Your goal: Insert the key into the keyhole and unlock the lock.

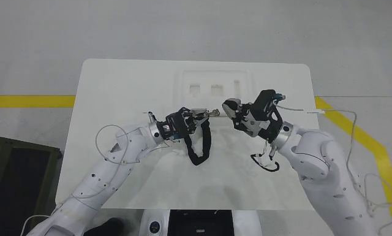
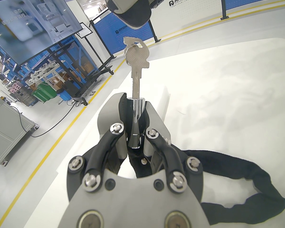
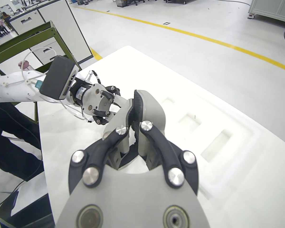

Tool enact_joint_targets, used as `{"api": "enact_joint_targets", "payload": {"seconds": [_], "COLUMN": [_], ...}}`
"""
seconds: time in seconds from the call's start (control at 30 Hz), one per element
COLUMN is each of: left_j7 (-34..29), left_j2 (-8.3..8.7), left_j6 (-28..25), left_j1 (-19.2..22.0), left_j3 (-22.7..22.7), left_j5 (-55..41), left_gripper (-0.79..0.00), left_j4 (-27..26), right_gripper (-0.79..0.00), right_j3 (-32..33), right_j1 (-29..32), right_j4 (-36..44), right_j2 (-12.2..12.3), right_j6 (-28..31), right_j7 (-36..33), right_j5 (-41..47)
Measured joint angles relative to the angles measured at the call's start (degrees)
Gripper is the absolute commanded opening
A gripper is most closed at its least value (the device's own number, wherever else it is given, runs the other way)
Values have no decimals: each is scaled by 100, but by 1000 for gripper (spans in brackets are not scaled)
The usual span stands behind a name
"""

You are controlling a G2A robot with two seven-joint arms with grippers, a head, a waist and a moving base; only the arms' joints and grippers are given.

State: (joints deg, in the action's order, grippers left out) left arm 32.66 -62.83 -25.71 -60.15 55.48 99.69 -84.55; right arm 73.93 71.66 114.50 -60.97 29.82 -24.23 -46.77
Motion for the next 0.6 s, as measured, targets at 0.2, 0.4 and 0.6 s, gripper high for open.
{"api": "enact_joint_targets", "payload": {"seconds": [0.2,0.4,0.6], "left_j7": [-64,-124,-308], "left_j2": [-16,-38,-60], "left_j6": [-154,-409,-582], "left_j1": [5,29,27], "left_j3": [16,0,5], "left_j5": [-137,-338,-574], "left_gripper": [-785,-785,-785], "left_j4": [4,38,82], "right_gripper": [-785,-785,-785], "right_j3": [-8,-90,-46], "right_j1": [-148,-309,-408], "right_j4": [-121,-260,-387], "right_j2": [24,29,54], "right_j6": [703,1096,1379], "right_j7": [428,749,1125], "right_j5": [-773,-1321,-2007]}}
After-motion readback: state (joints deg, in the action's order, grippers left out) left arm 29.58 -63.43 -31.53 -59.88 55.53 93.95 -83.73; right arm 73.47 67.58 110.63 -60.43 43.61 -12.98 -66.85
